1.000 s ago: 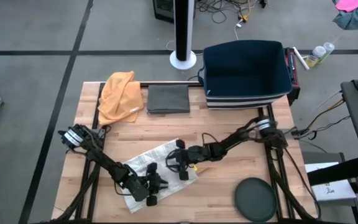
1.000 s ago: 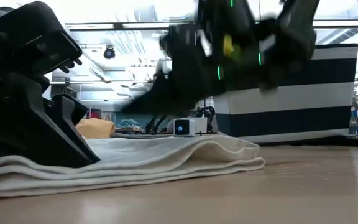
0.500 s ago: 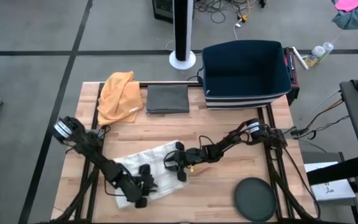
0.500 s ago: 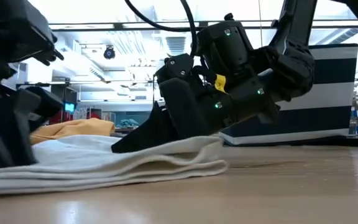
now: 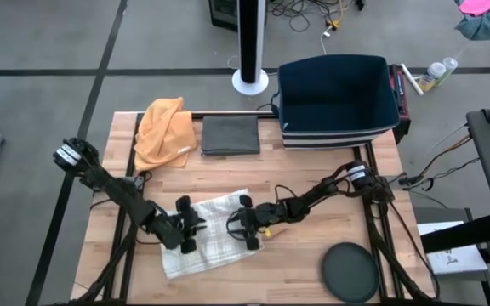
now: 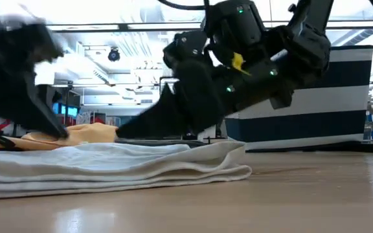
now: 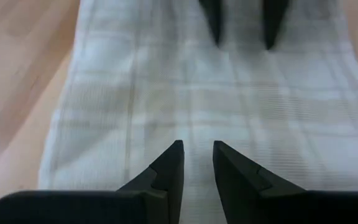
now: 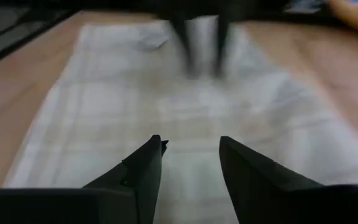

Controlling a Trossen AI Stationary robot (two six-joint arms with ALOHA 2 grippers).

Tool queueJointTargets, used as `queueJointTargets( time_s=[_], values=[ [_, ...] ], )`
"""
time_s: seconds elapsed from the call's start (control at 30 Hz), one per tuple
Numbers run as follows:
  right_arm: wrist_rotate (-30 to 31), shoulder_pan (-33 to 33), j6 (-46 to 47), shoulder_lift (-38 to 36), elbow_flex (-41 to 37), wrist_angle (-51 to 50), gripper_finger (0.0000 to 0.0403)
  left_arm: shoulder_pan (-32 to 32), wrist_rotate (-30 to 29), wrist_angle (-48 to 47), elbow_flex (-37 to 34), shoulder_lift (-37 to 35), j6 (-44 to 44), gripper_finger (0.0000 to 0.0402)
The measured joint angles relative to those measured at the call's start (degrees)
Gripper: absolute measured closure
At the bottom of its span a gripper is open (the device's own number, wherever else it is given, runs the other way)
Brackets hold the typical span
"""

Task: Fold kitchen towel into neat rectangle
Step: Fold the white patterned towel

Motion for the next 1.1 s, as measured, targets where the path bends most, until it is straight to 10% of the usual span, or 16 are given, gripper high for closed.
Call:
queueJointTargets(
  time_s=[0.2,0.53,0.73,1.1],
  values=[
    [-7.0,0.7,-0.6,3.4,1.0,-1.8,0.0242,0.6,3.2,13.7,-7.2,3.4,-2.3,0.0324],
    [-9.9,1.2,-8.9,-3.2,0.1,-10.4,0.0253,0.5,8.0,6.7,-0.8,4.0,3.3,0.0309],
    [-1.1,0.3,-10.8,-5.9,0.7,-7.8,0.0250,0.5,7.0,-18.2,12.4,4.2,5.5,0.0309],
    [2.7,-5.4,1.5,5.8,7.9,-5.3,0.0257,-0.1,7.5,-8.6,9.9,9.2,-2.5,0.0306]
  ],
)
